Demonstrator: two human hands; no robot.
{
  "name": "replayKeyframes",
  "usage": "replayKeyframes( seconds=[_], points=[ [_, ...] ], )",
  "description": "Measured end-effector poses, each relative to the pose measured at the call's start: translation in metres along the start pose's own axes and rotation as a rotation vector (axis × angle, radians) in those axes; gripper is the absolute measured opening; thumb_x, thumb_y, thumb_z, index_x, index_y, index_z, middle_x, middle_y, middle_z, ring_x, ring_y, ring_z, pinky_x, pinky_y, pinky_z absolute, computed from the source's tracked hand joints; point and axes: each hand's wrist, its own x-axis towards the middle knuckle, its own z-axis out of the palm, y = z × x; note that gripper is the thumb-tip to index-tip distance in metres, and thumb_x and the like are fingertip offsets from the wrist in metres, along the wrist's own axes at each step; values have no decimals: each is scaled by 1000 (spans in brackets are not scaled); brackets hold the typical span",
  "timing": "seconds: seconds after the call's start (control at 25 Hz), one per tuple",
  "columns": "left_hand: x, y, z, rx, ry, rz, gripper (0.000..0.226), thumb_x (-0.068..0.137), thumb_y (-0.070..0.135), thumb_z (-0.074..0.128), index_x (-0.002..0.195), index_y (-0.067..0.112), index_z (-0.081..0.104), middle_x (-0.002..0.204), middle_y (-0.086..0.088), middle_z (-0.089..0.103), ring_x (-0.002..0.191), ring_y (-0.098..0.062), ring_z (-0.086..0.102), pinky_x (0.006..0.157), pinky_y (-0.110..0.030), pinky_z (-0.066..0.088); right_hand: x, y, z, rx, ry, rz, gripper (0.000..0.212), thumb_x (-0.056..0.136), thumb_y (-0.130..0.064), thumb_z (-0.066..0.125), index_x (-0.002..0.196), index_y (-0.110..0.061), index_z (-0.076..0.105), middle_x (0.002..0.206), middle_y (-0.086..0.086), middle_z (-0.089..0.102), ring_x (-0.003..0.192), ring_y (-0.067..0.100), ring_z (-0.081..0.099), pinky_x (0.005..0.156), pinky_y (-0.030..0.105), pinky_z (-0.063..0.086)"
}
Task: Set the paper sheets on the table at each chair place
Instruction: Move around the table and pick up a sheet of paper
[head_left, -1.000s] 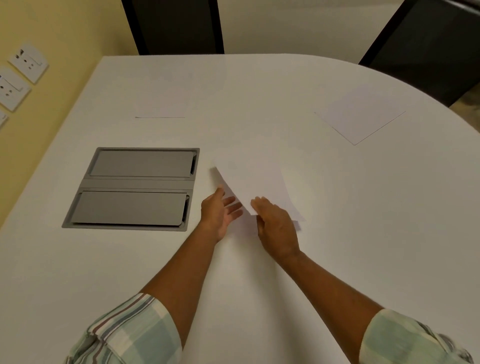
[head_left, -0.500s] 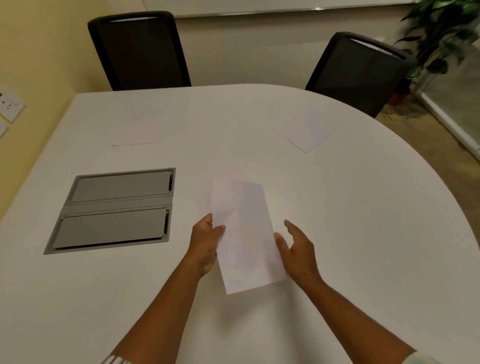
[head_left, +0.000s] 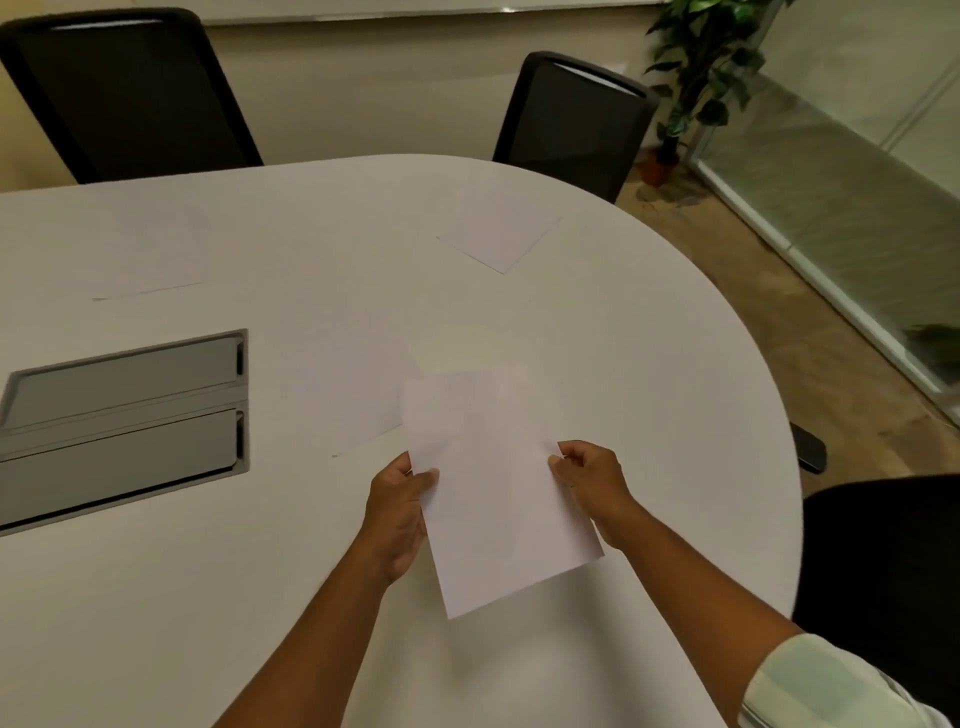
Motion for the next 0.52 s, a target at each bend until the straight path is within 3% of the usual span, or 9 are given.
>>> replayKeyframes(
  seconds=[0.16,0.24,0.32,0.4,0.52],
  points=[
    [4,-30,34,175,120,-100,21,107,24,61,108,8,75,109,-8,82,99,-31,79,78,-44,65,-2,17,-48,-73,67,34,6,96,-24,70,101,-24,73,99,-3,75,92,18,70,73,28,51],
    [7,-46,54,286,152,-126,26,103,22,69,86,3,66,98,-13,80,87,-31,78,68,-38,64,5,24,-74,-152,113,43,9,94,-24,71,100,-19,72,101,1,74,94,23,70,78,34,55],
    [8,-61,73,357,178,-147,32,97,17,76,73,9,56,84,-17,71,73,-27,72,63,-35,63,15,31,-99,-195,135,42,6,93,-22,73,95,-16,73,100,3,75,96,25,71,85,39,56],
    [11,-76,93,424,188,-162,31,92,15,81,72,11,57,78,-15,70,65,-23,71,60,-33,61,30,37,-123,-231,143,34,4,93,-19,73,92,-16,75,99,4,75,97,26,71,89,42,57],
    [21,-97,120,484,197,-190,22,94,17,78,78,7,66,86,-14,79,67,-23,75,56,-30,56,59,42,-152,-328,134,20,8,94,-19,70,90,-19,77,96,0,75,97,25,71,90,42,58]
  ],
)
